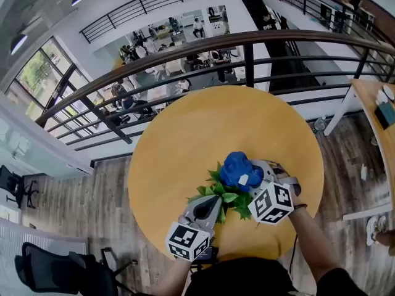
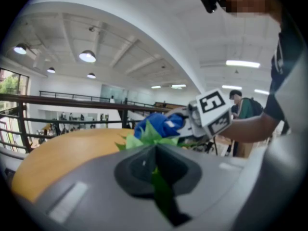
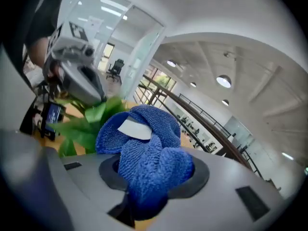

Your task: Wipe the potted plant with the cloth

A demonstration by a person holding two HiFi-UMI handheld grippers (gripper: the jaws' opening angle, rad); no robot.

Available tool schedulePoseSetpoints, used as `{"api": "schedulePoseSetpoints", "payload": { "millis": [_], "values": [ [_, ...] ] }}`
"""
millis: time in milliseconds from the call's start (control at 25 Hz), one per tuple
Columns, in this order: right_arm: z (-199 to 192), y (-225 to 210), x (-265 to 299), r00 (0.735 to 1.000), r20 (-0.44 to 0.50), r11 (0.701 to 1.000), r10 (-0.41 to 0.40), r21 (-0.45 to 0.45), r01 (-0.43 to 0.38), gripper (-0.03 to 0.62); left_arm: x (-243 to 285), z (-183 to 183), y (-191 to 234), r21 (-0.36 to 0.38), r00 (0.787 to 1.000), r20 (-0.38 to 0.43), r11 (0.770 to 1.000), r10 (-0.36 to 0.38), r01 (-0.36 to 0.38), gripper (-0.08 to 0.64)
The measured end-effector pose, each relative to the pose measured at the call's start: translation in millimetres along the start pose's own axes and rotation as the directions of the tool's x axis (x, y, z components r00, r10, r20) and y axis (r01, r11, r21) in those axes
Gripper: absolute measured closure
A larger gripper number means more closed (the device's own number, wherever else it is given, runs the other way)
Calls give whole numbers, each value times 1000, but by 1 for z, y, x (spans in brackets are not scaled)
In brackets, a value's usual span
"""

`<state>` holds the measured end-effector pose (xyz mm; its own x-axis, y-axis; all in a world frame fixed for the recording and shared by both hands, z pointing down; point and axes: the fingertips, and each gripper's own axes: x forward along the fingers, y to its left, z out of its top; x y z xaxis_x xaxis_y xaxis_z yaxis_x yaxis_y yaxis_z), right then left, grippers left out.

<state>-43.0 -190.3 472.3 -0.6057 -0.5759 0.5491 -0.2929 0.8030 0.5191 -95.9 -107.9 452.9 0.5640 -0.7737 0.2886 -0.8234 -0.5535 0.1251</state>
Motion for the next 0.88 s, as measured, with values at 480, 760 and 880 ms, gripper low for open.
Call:
{"api": "schedulePoseSetpoints", "payload": {
  "millis": [480,760,880],
  "values": [
    [-153,-57,-23,914,-378,961,-147,163,222,436,1,1,3,-6,1000,6,1000,-13,13,560],
    [-73,-59,-77,957,-93,933,-273,216,287,436,0,2,1,-3,1000,4,1000,-13,13,560],
    [-67,-77,-106,907,-68,878,-415,234,418,436,1,0,-1,-2,1000,2,1000,-11,11,560]
  ]
}}
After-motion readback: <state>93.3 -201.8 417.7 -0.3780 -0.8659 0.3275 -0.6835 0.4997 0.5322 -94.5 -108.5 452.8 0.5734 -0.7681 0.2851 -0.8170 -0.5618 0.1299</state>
